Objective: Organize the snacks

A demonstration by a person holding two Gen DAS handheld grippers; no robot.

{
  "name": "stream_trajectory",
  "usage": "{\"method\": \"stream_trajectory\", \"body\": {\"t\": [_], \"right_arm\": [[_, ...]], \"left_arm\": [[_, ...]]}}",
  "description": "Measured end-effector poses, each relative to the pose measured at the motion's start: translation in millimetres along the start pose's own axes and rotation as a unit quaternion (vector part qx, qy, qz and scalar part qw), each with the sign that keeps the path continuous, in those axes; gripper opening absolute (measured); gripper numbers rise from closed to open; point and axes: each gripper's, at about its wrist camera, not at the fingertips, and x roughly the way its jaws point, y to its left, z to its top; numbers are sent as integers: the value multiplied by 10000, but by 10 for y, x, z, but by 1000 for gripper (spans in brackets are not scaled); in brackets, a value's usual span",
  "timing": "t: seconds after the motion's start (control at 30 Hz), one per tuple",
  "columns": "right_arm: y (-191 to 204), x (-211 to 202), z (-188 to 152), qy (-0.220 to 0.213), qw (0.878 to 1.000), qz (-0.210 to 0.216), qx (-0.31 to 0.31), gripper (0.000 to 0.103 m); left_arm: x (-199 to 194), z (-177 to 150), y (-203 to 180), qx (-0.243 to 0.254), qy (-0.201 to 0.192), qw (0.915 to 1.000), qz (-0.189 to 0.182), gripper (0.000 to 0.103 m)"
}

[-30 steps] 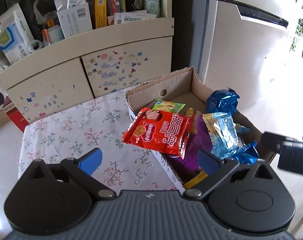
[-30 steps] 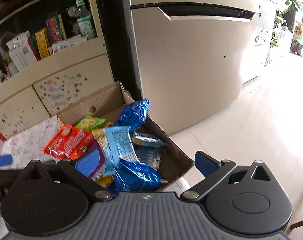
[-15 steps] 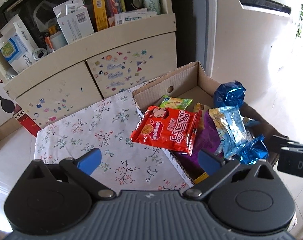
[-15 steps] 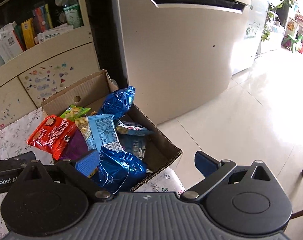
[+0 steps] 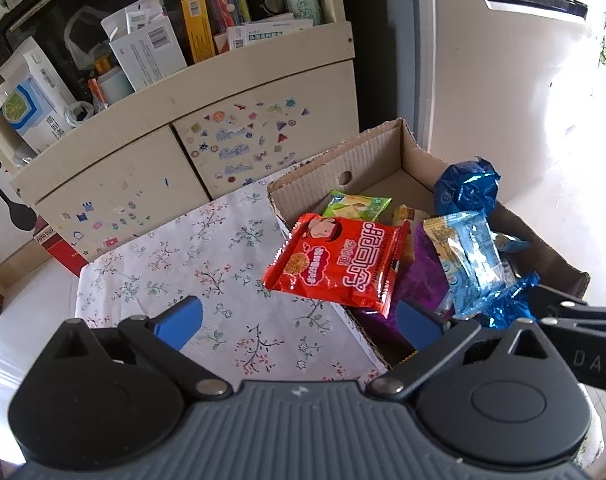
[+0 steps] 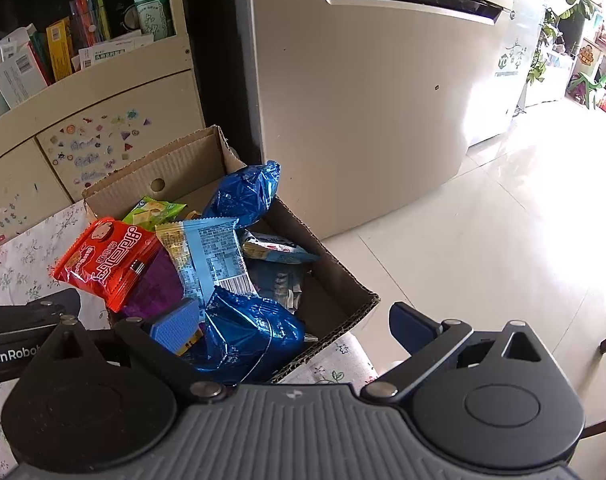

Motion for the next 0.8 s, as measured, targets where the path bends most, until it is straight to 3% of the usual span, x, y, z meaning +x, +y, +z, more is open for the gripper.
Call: {"method": "stream_trajectory", "body": {"t": [0.8], "right_arm": [[121, 114, 64, 168, 9998, 37, 140, 103]], "left_arm": [[106, 88, 82, -27, 161, 9997, 180, 101]]}}
